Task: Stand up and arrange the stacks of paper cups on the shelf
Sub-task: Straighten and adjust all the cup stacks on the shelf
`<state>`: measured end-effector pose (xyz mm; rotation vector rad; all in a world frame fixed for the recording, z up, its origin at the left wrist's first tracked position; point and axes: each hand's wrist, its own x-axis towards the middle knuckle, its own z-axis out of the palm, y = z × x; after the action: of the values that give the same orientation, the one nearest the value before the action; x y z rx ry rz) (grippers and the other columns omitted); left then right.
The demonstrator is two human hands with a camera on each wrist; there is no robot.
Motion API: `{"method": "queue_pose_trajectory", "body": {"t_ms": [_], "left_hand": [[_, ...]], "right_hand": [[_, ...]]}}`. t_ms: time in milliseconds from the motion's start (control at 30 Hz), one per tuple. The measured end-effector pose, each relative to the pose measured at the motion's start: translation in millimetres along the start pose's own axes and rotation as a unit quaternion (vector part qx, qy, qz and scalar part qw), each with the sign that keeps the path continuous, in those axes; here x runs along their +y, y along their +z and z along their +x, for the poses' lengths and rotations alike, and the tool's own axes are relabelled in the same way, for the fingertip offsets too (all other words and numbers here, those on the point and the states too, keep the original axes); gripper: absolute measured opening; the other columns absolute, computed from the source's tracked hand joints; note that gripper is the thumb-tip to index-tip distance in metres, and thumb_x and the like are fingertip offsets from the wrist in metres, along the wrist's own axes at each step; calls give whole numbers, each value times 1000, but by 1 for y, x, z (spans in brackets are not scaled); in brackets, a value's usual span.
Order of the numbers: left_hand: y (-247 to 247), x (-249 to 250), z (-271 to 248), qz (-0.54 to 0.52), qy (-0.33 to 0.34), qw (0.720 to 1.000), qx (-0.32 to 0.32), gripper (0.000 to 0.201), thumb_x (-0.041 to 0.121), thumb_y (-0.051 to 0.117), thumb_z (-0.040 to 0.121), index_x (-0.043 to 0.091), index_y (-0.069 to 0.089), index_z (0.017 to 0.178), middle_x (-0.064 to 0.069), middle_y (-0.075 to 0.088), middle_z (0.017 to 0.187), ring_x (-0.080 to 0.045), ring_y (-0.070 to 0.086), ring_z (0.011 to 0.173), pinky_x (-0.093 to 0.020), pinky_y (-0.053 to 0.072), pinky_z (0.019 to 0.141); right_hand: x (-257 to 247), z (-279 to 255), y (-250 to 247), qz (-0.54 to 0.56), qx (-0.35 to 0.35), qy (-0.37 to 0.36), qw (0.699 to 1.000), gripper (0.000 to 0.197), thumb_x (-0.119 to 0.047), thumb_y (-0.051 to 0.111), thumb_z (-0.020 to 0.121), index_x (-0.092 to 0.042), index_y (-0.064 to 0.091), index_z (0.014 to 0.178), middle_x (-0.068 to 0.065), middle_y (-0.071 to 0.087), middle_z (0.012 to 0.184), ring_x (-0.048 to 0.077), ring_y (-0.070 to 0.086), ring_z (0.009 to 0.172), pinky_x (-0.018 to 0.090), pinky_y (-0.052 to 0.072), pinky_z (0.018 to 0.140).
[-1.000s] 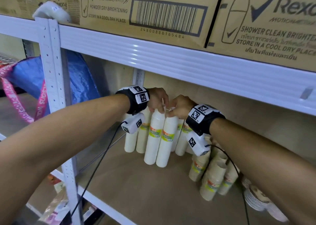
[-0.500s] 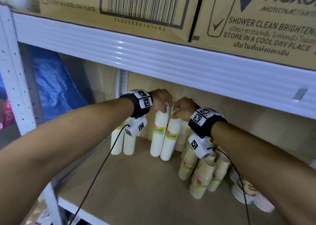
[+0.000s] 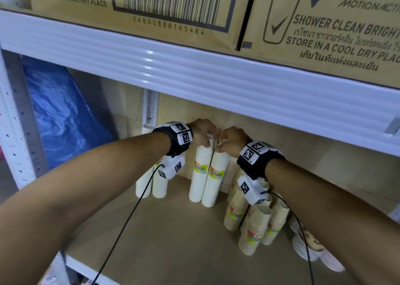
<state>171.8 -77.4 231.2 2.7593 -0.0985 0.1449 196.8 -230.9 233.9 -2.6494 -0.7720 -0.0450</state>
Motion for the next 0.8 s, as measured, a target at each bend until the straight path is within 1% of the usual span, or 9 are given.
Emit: {"method": "queue_pose_trajectory", "body": {"t_ms": [233,367,433,500,600,633,667,700,800], "left_hand": [[-3,2,-2,-16,1,1000,5,39,8,71,86,13,64,124,-3,60,129,-18,56,117,-22,42,84],[-12,7,-8,-15,-7,1000,17,40,13,69,89,15,61,128,-6,57,129,-22,57,116,-25,46,88],[-19,9,-13,-13,-7,1000,26,40,18,68,90,16,60,130,-5,56,128,-22,56,115,-24,45,85],[-27,11,-18,-1,-7,999,31,42,26,69,90,17,59,130,-2,54,128,-19,55,113,-21,41,82],[-40,9,-24,10,-29,999,45,41,28,69,89,20,57,128,1,52,123,-15,51,104,-22,39,81],[-46,8,-26,17,-36,998,49,39,26,67,91,20,57,128,1,52,123,-16,52,106,-22,38,82],[-51,5,-27,28,-40,997,52,35,24,63,93,19,56,127,-1,54,126,-18,53,111,-23,37,83],[-56,3,-29,38,-44,997,52,29,24,60,95,19,56,123,-4,55,129,-21,52,115,-23,36,84],[-70,-9,-36,60,-66,995,48,15,28,58,96,22,53,109,-7,53,134,-25,50,120,-25,34,87]], "right_hand": [[-2,1,1,-14,9,5,1000,32,-20,78,76,-9,67,104,7,64,112,25,62,103,28,46,75],[-9,-1,-5,-37,14,4,999,37,-24,76,79,-10,67,111,7,64,115,25,62,105,35,53,88],[-14,-2,-8,-44,16,5,999,36,-29,74,81,-13,66,111,6,65,115,25,62,104,36,53,88],[-21,-4,-12,-56,18,3,998,36,-33,70,84,-15,64,115,5,64,119,24,61,106,30,49,82],[-34,-7,-19,-27,15,-14,999,38,-25,64,92,-10,56,126,2,57,124,21,54,117,15,36,73],[-39,-8,-21,-7,12,-21,1000,39,-20,63,93,-9,54,129,1,54,123,21,52,120,8,34,64],[-44,-9,-23,11,11,-26,1000,40,-16,62,94,-8,52,131,1,53,123,21,51,121,6,33,54],[-47,-8,-23,21,14,-26,999,41,-14,62,94,-7,50,133,3,52,129,21,51,122,8,33,51],[-61,-1,-16,3,30,-35,999,46,-18,57,96,-5,46,140,8,46,144,22,49,126,7,36,65]]}}
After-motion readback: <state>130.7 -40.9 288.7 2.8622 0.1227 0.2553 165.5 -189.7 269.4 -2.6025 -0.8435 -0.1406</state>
